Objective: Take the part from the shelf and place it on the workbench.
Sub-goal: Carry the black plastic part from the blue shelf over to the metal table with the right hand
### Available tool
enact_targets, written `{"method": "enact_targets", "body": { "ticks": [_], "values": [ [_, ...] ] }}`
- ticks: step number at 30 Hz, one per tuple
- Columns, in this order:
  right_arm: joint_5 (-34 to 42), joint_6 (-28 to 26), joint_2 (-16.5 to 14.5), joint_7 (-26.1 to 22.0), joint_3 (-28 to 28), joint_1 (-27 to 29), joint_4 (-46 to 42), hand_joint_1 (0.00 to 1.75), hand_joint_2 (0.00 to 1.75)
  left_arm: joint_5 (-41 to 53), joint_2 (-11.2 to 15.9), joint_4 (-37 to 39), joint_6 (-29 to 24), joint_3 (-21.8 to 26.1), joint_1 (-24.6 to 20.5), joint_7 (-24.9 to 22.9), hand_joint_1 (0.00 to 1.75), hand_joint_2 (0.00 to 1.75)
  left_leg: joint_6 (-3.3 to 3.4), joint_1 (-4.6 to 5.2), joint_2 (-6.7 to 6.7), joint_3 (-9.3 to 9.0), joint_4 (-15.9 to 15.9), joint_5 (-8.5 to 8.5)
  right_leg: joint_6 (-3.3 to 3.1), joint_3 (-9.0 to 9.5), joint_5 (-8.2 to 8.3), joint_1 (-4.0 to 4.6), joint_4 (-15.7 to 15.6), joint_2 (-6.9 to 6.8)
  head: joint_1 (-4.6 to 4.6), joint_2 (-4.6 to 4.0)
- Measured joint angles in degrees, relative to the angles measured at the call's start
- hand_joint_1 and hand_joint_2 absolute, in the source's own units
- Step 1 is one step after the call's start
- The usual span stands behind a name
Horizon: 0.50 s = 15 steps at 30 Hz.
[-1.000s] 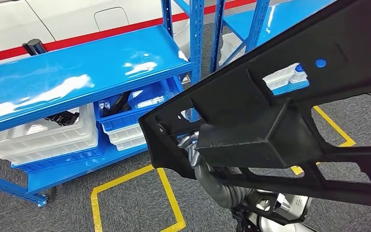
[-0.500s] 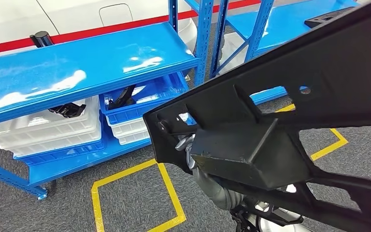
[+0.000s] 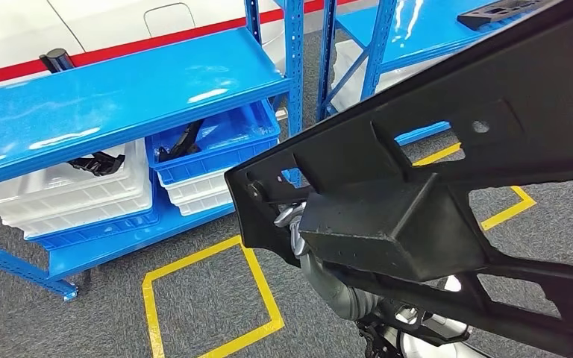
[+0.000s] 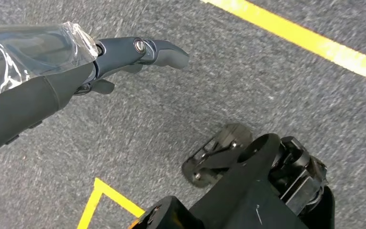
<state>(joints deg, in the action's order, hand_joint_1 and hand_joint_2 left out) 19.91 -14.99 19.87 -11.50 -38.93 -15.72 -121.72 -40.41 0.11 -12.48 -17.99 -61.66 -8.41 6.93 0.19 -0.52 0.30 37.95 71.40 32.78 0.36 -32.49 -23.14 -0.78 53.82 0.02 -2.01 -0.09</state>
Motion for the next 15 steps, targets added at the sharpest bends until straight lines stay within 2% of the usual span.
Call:
{"method": "enact_targets", "body": {
  "ticks": [1, 3, 4, 5, 6, 8, 9, 10, 11, 13, 14, 15],
  "values": [
    [0.0, 0.0, 0.0, 0.0, 0.0, 0.0, 0.0, 1.75, 1.75, 0.0, 0.0, 0.0, 0.0, 0.0, 0.0, 0.0, 0.0, 1.75, 0.08, 0.0, 0.0, -2.11, -2.5, -0.91, 0.11, -0.53, 0.44, 0.0, 0.0, 0.05, 0.0, 0.01],
    [0.0, 0.0, 0.0, 0.0, 0.0, 0.0, 0.0, 1.75, 1.75, 0.0, 0.0, 0.0, 0.0, 0.0, -0.2, 0.0, 0.0, 1.75, 0.56, 0.07, -0.14, -8.43, -12.1, -3.47, 0.46, -1.3, 1.25, 0.06, 0.0, 0.15, 0.0, 0.01],
    [0.0, 0.0, 0.0, 0.0, 0.0, 0.0, -0.1, 1.75, 1.75, 0.0, 0.0, 0.0, 0.0, 0.0, -0.3, 0.0, 0.0, 1.75, 0.93, 0.2, -0.25, -10.72, -15.9, -4.42, 0.71, -1.56, 1.61, 0.14, 0.1, 0.17, -0.04, 0.01],
    [0.0, 0.0, 0.0, 0.0, 0.0, 0.0, -0.1, 1.75, 1.75, 0.0, 0.0, 0.0, 0.0, 0.0, -0.3, 0.0, 0.0, 1.75, 1.3, 0.37, -0.36, -12.0, -18.2, -4.94, 1.0, -1.76, 1.97, 0.21, 0.1, 0.17, -0.06, 0.0],
    [0.0, 0.0, 0.0, 0.0, 0.1, 0.0, -0.1, 1.75, 1.75, 0.0, 0.0, 0.0, 0.0, 0.0, -0.3, 0.0, 0.0, 1.75, 1.67, 0.57, -0.44, -12.21, -18.9, -5.15, 1.31, -1.91, 2.32, 0.24, 0.1, 0.15, -0.09, 0.0],
    [0.0, 0.0, 0.0, 0.0, 0.1, 0.0, -0.1, 1.75, 1.75, 0.0, 0.0, 0.0, 0.0, 0.0, -0.2, 0.1, 0.0, 1.75, 2.45, 0.56, -0.36, -11.5, -18.7, -6.07, 1.97, -2.28, 2.86, 0.18, 0.1, 0.19, -0.08, 0.0],
    [0.0, 0.0, 0.0, 0.0, 0.2, 0.0, -0.1, 1.75, 1.75, 0.0, -0.1, 0.0, 0.0, 0.0, -0.2, 0.1, 0.0, 1.75, 2.9, 0.45, -0.29, -11.07, -18.8, -6.64, 2.26, -2.72, 2.2, 0.14, 0.7, 0.21, -0.13, 0.0],
    [0.0, 0.0, 0.0, 0.0, 0.3, 0.0, -0.1, 1.75, 1.75, 0.0, -0.1, 0.0, 0.0, 0.0, -0.2, 0.1, 0.0, 1.75, 3.36, 0.32, -0.18, -10.51, -18.9, -7.3, 2.5, -3.51, 0.48, 0.08, 2.3, 0.23, -0.2, 0.0],
    [0.0, 0.0, 0.0, 0.0, 0.3, 0.0, -0.1, 1.75, 1.75, 0.0, -0.1, 0.0, 0.0, 0.0, -0.3, 0.1, 0.0, 1.75, 3.7, 0.25, -0.07, -9.85, -18.9, -7.92, 2.7, -4.65, -2.27, -0.03, 5.2, 0.23, -0.28, 0.0],
    [0.0, 0.0, 0.0, 0.0, 0.3, 0.1, -0.1, 1.75, 1.75, 0.0, -0.1, 0.0, 0.0, 0.0, -0.3, 0.1, 0.0, 1.75, 4.01, 0.33, 0.06, -8.48, -18.9, -9.0, 3.13, -6.99, -7.84, -0.09, 13.5, 0.21, -0.42, 0.0],
    [0.0, 0.0, 0.0, 0.0, 0.3, 0.1, -0.1, 1.75, 1.75, 0.0, -0.1, 0.0, 0.0, 0.0, -0.2, 0.1, 0.0, 1.75, 3.98, 0.35, 0.11, -7.82, -18.8, -9.52, 3.29, -7.5, -9.08, -0.09, 16.8, 0.21, -0.43, 0.0],
    [0.0, 0.0, 0.0, 0.0, 0.3, 0.2, -0.1, 1.75, 1.75, 0.0, -0.1, 0.0, 0.0, 0.0, -0.2, 0.1, 0.0, 1.75, 3.91, 0.36, 0.16, -7.2, -18.8, -10.0, 3.38, -7.04, -8.93, -0.1, 18.1, 0.2, -0.43, 0.0]
  ]
}}
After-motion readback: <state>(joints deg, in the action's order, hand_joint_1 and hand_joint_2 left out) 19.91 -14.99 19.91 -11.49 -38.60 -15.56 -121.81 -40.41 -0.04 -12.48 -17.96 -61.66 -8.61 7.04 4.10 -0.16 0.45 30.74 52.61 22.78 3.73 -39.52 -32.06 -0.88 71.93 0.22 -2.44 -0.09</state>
